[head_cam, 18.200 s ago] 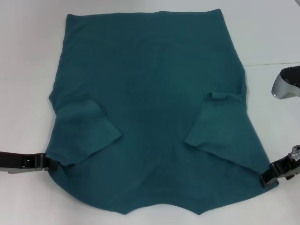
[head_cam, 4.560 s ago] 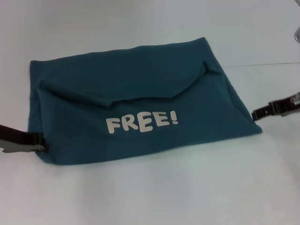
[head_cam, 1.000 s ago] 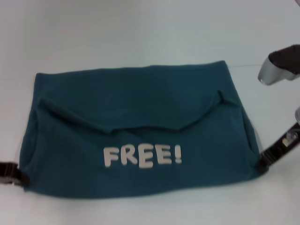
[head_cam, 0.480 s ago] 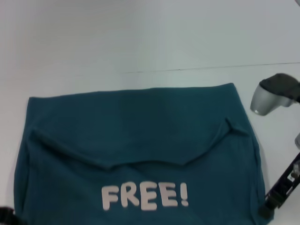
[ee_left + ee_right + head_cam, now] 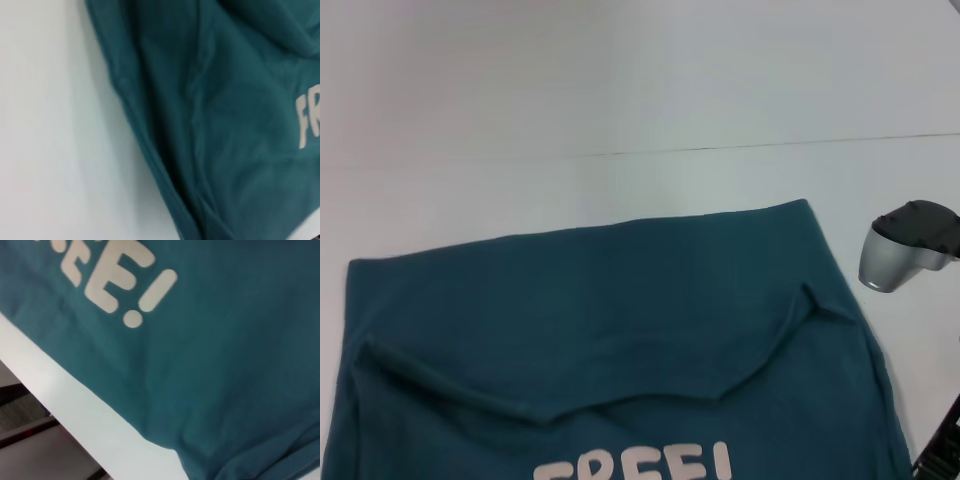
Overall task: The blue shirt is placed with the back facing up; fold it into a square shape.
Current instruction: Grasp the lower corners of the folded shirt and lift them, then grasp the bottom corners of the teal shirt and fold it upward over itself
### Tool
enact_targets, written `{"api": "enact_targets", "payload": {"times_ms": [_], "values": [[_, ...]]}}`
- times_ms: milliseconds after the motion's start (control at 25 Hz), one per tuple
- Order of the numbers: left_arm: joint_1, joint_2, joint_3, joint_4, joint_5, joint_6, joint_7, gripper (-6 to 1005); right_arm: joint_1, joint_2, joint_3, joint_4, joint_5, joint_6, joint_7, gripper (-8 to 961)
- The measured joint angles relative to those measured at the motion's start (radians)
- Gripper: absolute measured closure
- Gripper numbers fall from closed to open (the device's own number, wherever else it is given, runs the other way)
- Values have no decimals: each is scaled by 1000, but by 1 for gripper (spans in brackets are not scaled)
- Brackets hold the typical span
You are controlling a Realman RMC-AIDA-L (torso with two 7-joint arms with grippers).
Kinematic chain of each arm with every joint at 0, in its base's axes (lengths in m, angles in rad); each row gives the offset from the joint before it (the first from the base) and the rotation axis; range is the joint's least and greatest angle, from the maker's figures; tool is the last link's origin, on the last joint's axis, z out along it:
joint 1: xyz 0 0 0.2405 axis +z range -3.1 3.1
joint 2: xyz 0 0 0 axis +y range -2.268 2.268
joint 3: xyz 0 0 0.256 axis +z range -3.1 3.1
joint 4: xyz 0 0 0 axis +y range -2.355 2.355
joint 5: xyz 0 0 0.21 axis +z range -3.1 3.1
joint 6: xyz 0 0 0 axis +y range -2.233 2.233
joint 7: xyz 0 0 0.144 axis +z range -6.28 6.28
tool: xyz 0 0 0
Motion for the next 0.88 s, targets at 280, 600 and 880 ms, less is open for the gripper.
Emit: {"api": "enact_targets", "payload": {"times_ms": [280,600,880], "values": [[28,-4,5,20,-15,1,11,960,-7,-2,14,2,-4,29,-11,889],[-24,37,-117,23,-156,-5,33,960,15,-53,225,-2,17,109,-44,888],[-93,82,-232,-30,-243,-98,41,959,5,-123,362,-1,158,196,-42,888]]}}
